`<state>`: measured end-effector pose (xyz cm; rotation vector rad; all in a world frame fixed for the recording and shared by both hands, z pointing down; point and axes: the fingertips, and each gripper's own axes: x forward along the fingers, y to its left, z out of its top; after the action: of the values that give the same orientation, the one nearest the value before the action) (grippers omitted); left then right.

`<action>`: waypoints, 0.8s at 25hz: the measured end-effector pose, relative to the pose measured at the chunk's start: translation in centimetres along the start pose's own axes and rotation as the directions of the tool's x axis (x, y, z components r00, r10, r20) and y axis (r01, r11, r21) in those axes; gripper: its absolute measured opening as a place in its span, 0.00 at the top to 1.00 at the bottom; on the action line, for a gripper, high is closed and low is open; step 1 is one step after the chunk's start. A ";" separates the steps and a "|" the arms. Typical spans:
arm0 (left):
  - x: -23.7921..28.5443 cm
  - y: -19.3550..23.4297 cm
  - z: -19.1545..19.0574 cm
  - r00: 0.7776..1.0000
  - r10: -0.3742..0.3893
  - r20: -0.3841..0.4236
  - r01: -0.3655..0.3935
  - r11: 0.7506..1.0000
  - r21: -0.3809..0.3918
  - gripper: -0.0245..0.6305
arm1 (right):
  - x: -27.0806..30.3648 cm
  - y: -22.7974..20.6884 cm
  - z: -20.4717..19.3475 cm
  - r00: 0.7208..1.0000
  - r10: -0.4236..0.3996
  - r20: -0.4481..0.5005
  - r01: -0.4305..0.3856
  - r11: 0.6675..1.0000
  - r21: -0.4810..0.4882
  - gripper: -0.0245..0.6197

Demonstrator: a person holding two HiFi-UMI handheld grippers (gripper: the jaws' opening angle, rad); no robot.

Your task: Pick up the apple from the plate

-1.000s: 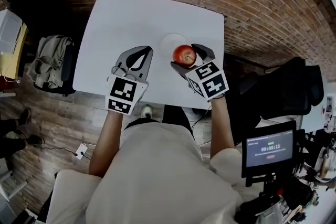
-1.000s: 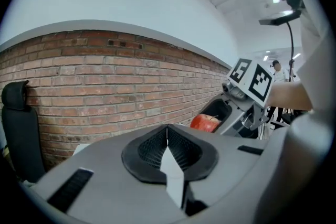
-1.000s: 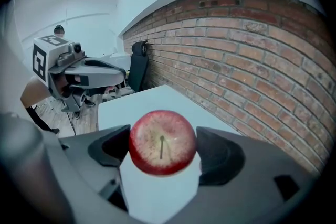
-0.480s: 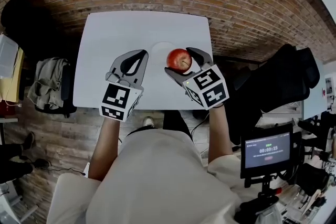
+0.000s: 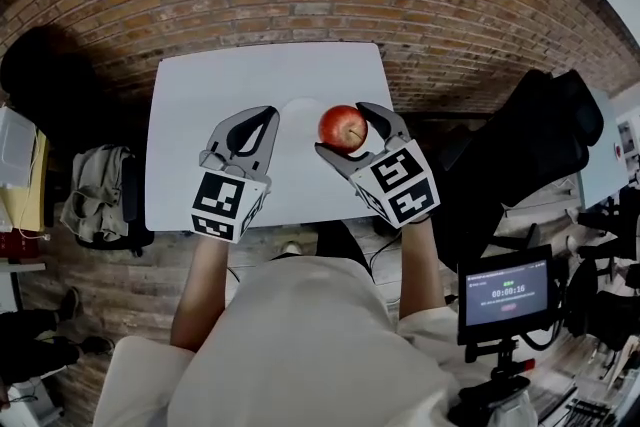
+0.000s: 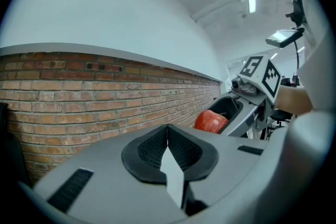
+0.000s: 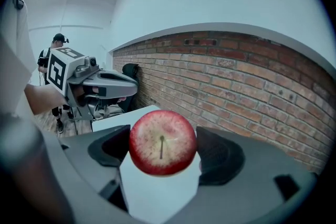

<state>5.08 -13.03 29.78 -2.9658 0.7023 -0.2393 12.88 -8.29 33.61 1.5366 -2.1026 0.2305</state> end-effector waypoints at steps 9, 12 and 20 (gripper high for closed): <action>-0.8 -1.1 1.3 1.000 0.004 0.027 -0.005 1.000 0.021 0.95 | -2.6 -0.5 1.1 0.997 -0.057 0.059 0.056 0.998 0.012 0.36; -1.0 -1.5 1.2 1.000 0.007 0.029 -0.007 1.000 0.019 0.95 | -3.6 -0.5 1.9 0.993 -0.060 0.100 0.058 0.998 0.026 0.36; -1.3 -2.6 1.3 0.999 0.015 0.035 -0.016 1.000 0.015 0.95 | -5.0 -0.8 2.8 0.985 -0.073 0.157 0.072 0.997 0.017 0.36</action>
<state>5.33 -10.05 28.66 -2.9412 0.7158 -0.1899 13.84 -5.55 28.61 1.6834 -2.1631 0.0969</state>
